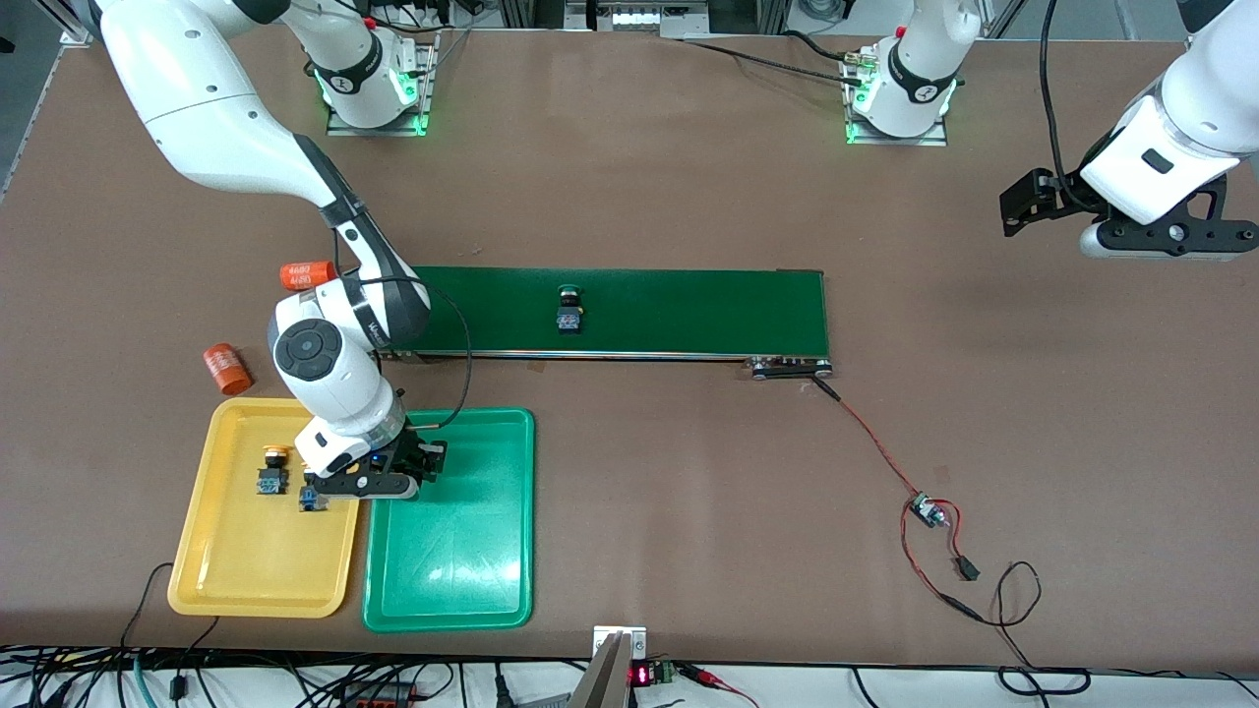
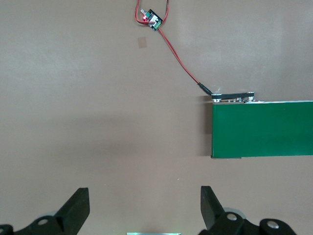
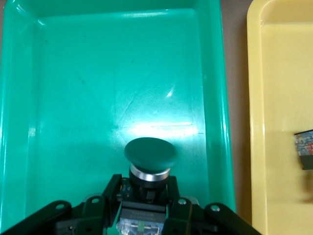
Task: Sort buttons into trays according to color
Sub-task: 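Carry the green button to the green tray and open the right gripper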
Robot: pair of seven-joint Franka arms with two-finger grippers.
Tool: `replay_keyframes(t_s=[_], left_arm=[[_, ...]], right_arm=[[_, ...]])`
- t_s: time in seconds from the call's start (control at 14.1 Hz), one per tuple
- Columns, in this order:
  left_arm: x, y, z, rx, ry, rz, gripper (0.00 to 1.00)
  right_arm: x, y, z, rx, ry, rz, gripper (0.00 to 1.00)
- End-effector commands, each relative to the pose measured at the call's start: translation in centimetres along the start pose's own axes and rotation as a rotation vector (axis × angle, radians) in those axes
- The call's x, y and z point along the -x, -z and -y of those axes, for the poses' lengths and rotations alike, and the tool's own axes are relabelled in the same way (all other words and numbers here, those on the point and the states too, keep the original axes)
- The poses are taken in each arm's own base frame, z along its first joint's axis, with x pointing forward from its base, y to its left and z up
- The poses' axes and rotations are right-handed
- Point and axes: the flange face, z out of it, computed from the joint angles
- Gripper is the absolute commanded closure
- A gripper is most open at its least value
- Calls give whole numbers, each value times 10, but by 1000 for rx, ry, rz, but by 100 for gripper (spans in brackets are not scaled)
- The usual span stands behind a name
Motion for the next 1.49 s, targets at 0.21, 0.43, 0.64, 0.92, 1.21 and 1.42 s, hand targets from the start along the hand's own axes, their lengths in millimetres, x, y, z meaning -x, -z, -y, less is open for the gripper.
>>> replay_keyframes(t_s=[0.21,0.43,0.64,0.92,1.21,1.42], left_arm=[[2,6,0,-18,-17,0,0],[2,7,0,-18,-17,-2,0],[2,7,0,-18,-17,-2,0],[2,7,0,-18,-17,-2,0],[2,7,1,-20,-17,-2,0],[2,7,1,-20,-17,-2,0]], right_arm=[[-8,6,6,-7,5,-37,7],[-7,9,11,-12,4,-38,1],[5,27,19,-4,-8,-19,0],[19,82,33,60,-25,93,0],[44,135,65,52,-102,220,0],[79,155,89,60,-76,237,0]])
